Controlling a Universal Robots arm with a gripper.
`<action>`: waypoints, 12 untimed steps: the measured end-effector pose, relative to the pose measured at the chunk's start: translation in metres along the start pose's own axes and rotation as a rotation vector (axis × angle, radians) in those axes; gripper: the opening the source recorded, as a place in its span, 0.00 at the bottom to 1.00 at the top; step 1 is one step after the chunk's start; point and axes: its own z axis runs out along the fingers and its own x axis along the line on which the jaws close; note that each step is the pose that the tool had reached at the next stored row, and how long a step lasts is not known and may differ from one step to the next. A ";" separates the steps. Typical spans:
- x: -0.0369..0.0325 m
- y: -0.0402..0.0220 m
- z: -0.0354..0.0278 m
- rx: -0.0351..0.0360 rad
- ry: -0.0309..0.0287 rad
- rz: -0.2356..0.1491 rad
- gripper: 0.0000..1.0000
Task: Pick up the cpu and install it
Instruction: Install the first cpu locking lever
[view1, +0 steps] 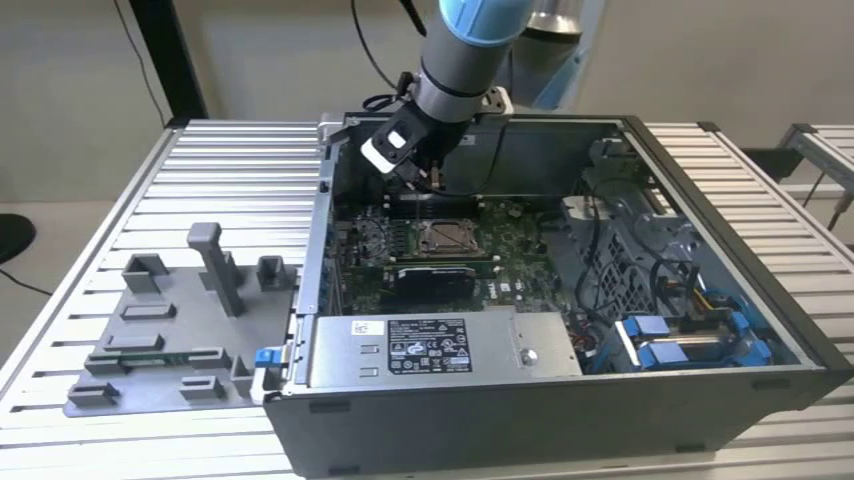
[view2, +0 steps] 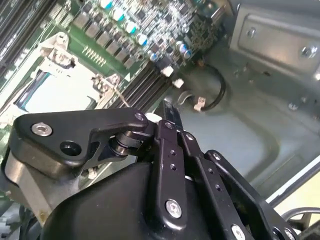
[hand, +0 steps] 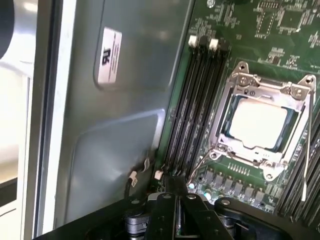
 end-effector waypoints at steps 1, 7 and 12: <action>-0.0005 0.0026 -0.0008 0.0007 0.0015 0.000 0.00; -0.0039 0.0173 -0.0052 0.0053 0.0087 0.001 0.00; -0.0048 0.0232 -0.0076 0.0064 0.0136 0.002 0.00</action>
